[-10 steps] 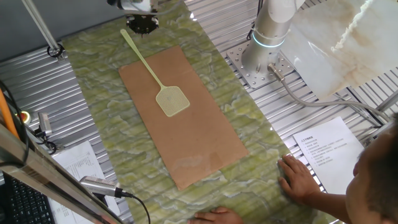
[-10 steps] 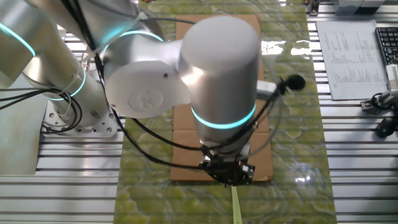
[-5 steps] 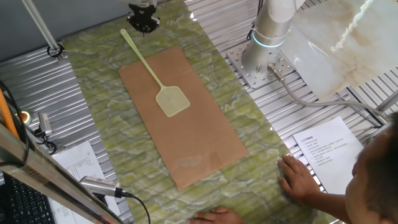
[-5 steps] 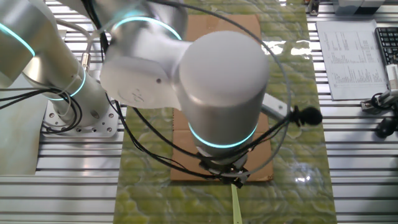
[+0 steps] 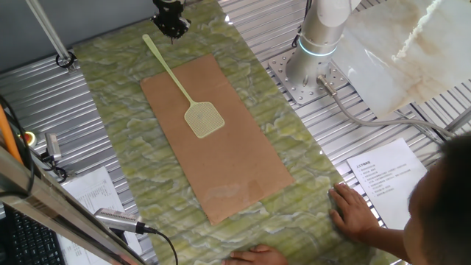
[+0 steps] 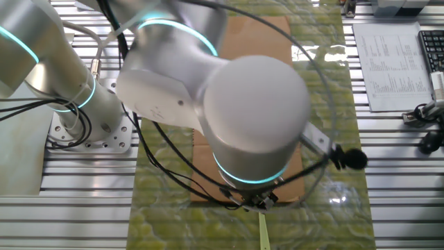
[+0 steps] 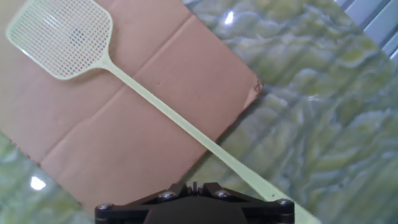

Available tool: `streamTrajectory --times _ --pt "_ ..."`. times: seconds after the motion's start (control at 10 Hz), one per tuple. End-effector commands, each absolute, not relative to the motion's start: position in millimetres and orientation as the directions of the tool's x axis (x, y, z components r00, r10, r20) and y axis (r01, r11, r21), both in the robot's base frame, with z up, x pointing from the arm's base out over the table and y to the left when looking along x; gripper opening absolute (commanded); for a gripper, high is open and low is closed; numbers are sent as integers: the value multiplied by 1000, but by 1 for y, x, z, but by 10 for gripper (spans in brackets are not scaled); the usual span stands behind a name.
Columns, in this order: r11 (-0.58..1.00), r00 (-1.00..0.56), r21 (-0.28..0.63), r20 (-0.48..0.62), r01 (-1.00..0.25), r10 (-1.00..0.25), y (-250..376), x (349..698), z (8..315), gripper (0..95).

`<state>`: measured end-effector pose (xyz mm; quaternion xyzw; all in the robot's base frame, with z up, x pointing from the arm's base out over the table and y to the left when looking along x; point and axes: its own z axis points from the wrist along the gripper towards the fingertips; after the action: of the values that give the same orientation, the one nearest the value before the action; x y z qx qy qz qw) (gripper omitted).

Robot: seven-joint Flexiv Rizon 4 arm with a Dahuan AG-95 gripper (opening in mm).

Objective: Swat with a flyswatter

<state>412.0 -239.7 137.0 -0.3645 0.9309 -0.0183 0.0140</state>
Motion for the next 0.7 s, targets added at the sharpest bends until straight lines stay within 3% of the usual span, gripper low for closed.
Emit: streamTrajectory --times 0.1,0.7 --pt "854 -855 45 -40 -518 -517 -239 413 135 0" --pt "954 -958 84 -22 -287 -286 -239 413 135 0"
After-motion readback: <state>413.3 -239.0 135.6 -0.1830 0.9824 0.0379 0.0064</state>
